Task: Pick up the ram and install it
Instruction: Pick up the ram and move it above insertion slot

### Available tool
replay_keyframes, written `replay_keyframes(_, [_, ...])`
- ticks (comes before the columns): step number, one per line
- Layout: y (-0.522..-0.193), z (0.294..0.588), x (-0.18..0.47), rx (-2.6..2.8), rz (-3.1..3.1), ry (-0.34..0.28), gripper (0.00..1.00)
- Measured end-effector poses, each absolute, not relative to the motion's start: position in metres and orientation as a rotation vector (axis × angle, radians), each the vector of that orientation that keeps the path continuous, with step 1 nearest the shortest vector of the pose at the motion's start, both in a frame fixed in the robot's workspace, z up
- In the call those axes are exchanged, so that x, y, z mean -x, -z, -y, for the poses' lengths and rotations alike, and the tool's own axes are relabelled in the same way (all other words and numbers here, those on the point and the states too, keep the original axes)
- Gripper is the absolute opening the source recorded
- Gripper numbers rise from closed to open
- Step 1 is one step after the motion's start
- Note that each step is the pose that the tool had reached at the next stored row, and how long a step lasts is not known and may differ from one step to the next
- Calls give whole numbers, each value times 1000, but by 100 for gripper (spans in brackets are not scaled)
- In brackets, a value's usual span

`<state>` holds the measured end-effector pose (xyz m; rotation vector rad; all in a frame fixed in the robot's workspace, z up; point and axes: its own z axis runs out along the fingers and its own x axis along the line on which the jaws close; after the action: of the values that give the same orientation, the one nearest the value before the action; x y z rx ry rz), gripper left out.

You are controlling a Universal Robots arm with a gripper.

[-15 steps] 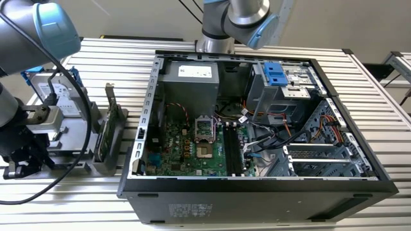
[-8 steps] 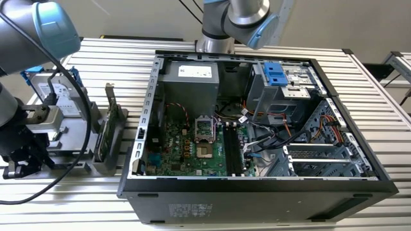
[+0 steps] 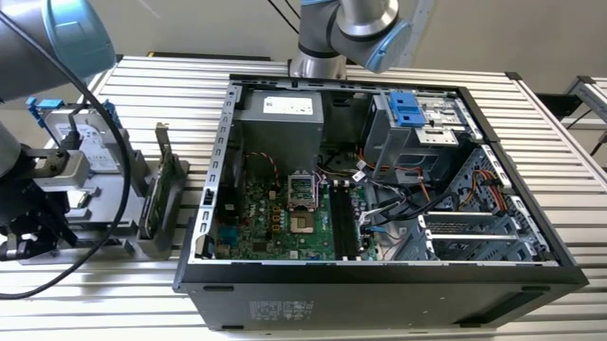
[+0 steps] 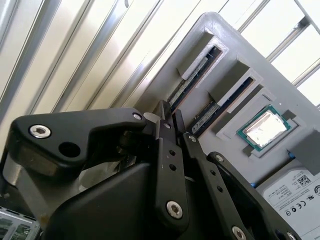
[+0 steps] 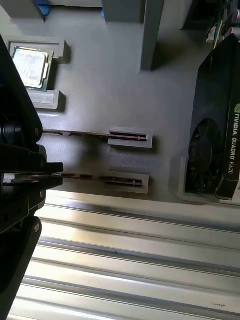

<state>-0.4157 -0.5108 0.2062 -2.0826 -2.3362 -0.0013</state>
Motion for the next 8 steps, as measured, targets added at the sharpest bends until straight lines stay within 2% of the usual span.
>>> replay_keyframes(8, [-217,511,416,2083,2336,1,0])
